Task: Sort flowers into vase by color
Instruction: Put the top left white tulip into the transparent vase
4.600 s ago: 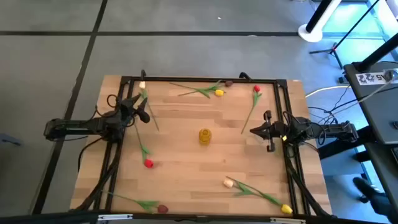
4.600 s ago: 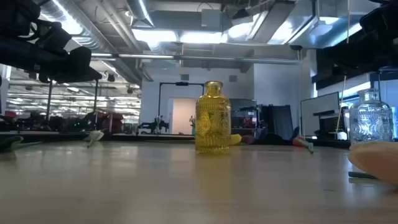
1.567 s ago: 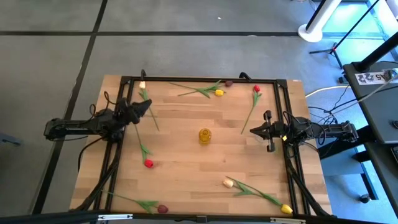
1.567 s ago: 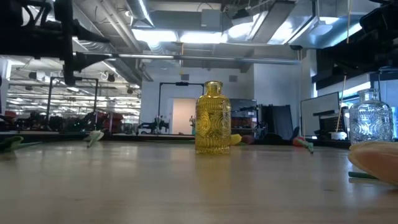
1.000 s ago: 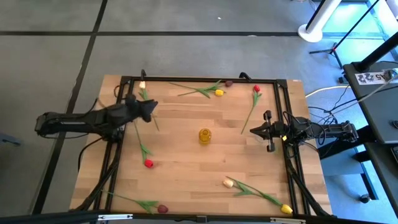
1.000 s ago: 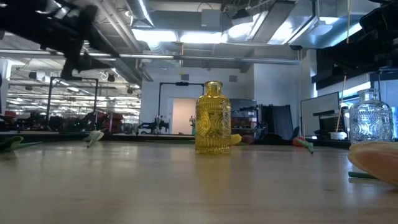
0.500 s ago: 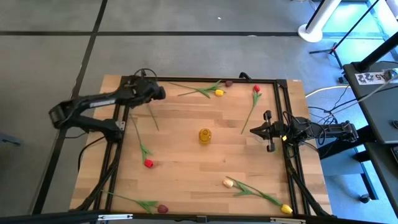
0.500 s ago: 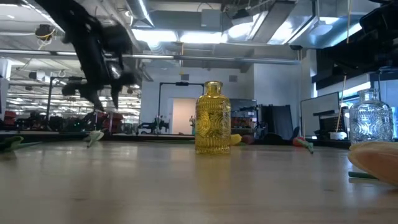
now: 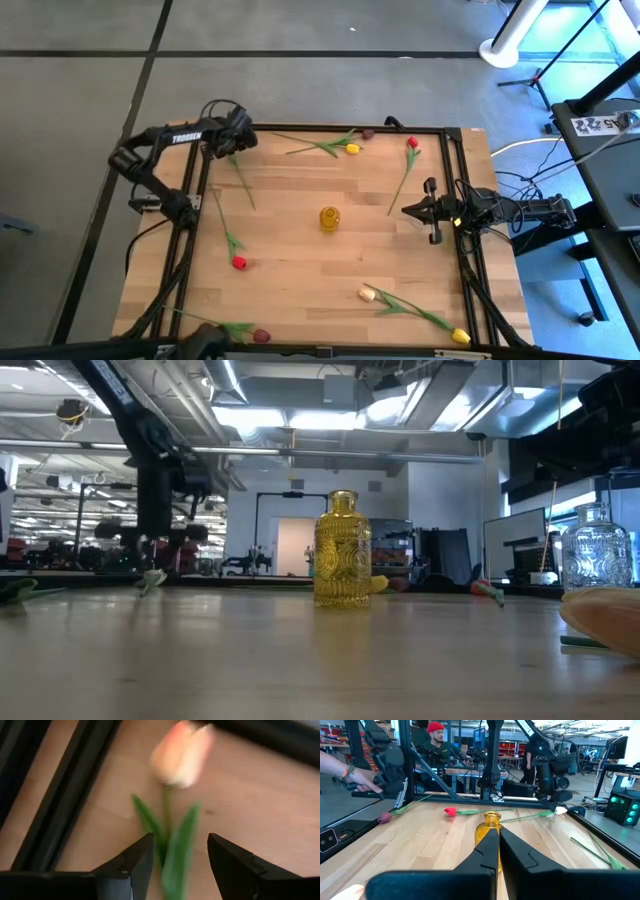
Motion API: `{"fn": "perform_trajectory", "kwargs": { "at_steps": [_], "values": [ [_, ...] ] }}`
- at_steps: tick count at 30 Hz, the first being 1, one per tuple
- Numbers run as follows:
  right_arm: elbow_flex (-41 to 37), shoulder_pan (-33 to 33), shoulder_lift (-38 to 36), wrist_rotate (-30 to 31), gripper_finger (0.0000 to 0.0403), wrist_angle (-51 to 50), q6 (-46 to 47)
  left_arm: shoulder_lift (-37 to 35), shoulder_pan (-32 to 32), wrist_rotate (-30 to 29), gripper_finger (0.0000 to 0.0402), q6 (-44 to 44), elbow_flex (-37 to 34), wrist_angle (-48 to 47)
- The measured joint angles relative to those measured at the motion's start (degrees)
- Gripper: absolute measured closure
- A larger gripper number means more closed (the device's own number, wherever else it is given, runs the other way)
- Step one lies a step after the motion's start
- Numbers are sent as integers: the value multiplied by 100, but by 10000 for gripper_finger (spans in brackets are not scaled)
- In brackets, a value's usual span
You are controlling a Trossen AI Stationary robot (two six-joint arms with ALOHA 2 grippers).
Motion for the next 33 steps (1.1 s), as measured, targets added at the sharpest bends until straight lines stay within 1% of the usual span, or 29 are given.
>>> {"fn": "perform_trajectory", "kwargs": {
  "at_steps": [3,5,10,13,15,17,24,26,28,30,33],
  "values": [
    [0,-1,-1,0,386,0,0,143,-50,-176,223,-61,-9,-111],
    [0,0,0,2,386,0,0,201,-118,-166,223,-29,-7,-131],
    [2,-2,0,2,386,0,0,415,-189,69,223,-225,-4,105],
    [0,0,0,43,386,0,0,561,-255,195,232,-324,7,240],
    [2,-2,-2,59,386,2,0,602,-323,186,246,-332,7,286],
    [0,-2,0,25,386,2,0,609,-373,186,269,-339,7,323],
    [0,-2,-2,-39,386,-7,0,540,-438,445,384,-319,-1,465],
    [0,0,-2,-39,386,-7,0,379,-510,598,391,-318,-25,559],
    [2,0,0,-39,386,-7,0,116,-683,1030,390,-321,-35,776],
    [1,-1,-1,-41,386,-7,0,-195,-895,1049,391,-291,-26,1044],
    [2,0,-1,-40,386,-7,0,-594,-1306,810,394,-139,-26,1478]
  ]
}}
